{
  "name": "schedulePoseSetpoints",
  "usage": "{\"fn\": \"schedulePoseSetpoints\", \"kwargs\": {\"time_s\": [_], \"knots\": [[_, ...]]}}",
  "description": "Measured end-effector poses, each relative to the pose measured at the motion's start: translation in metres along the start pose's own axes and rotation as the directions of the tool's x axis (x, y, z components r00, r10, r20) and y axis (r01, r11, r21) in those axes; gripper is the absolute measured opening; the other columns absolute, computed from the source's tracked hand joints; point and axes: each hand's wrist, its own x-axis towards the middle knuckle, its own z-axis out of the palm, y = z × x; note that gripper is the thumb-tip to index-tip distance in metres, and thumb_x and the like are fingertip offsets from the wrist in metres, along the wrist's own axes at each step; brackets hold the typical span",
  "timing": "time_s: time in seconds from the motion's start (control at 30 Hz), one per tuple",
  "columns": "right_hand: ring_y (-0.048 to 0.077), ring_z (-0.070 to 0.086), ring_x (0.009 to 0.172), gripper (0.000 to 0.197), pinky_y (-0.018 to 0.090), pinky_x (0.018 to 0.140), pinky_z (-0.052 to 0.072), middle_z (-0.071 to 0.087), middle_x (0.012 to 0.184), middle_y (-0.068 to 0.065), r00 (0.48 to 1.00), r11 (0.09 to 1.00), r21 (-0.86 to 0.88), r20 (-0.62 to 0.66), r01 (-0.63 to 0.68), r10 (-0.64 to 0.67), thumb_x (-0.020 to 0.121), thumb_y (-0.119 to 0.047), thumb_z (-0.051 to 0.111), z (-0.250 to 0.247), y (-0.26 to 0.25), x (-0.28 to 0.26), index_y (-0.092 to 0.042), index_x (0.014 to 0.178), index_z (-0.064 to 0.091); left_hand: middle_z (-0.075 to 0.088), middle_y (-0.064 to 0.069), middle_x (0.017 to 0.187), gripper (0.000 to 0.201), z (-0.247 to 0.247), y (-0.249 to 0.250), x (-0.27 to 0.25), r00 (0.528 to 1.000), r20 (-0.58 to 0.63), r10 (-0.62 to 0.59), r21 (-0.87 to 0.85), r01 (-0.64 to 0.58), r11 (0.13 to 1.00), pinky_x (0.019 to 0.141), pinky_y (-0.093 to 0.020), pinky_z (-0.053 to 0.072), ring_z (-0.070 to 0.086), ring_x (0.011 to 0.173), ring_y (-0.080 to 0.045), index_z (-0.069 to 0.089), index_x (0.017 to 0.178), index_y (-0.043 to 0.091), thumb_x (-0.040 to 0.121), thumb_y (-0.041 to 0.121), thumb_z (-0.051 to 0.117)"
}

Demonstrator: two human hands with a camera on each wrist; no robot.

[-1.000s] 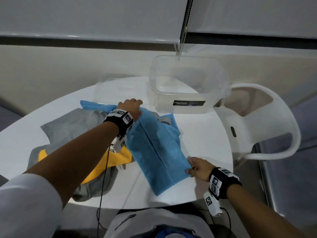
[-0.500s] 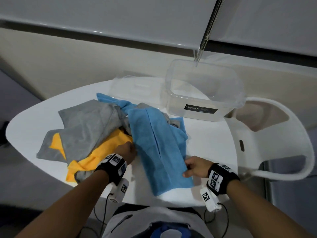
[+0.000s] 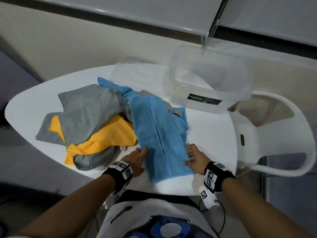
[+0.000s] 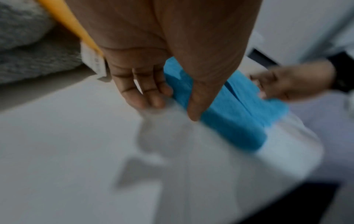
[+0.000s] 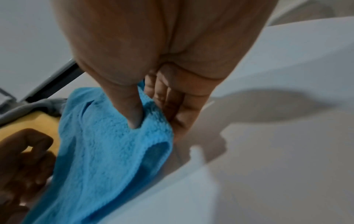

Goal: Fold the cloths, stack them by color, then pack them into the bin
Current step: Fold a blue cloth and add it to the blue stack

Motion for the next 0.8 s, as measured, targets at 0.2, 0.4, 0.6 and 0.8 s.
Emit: {"fn": "schedulePoseSetpoints", "kwargs": {"time_s": [0.2,0.4,0.6,0.8], "knots": [[0.007,0.037,0.047,0.033,0.033,0.054,0.038,0.048,0.076,0.005,0.984,0.963,-0.209,-0.024,0.168,-0.177,0.092,-0.018,0.056,0.002,-0.001,-0.005,-0.033,0.098,0.027,0.047,-0.009,0.123,0.064,0.011,0.014,-0.008,0.949,0.027,0.315,0.318,-0.307,0.897,0.077,-0.036,0.049,0.054,0.102,-0.028,0.034,0.123,0.031,0.069,0.033,0.069],[0.005,0.046,0.054,0.051,0.022,0.058,0.042,0.057,0.069,-0.003,0.984,0.952,-0.252,0.077,0.173,-0.159,0.083,0.006,0.036,-0.002,0.001,-0.010,-0.039,0.099,0.055,0.059,0.007,0.110,0.021,0.011,0.007,-0.015,0.916,-0.051,0.399,0.416,-0.343,0.842,0.063,-0.026,0.052,0.056,0.092,-0.016,0.063,0.095,0.039,0.078,0.041,0.051],[0.000,0.053,0.063,0.043,0.010,0.067,0.042,0.061,0.077,-0.002,0.949,0.927,-0.267,0.241,0.264,-0.201,0.084,-0.001,0.056,-0.001,0.007,-0.016,-0.038,0.105,0.055,0.056,0.001,0.128,0.057,0.013,-0.005,-0.037,0.969,-0.052,0.242,0.112,-0.235,0.966,0.091,-0.034,0.041,0.054,0.114,-0.023,0.050,0.128,0.025,0.090,0.049,0.015],[-0.004,0.049,0.063,0.020,0.009,0.068,0.039,0.056,0.076,-0.008,0.908,0.870,-0.328,0.330,0.367,-0.258,0.084,-0.015,0.065,0.017,0.004,-0.015,-0.023,0.102,0.062,0.065,-0.005,0.114,0.032,0.017,-0.025,-0.052,0.991,-0.068,0.119,-0.122,-0.126,0.984,0.085,-0.032,0.046,0.061,0.101,-0.029,0.051,0.121,0.022,0.094,0.036,0.039]]}}
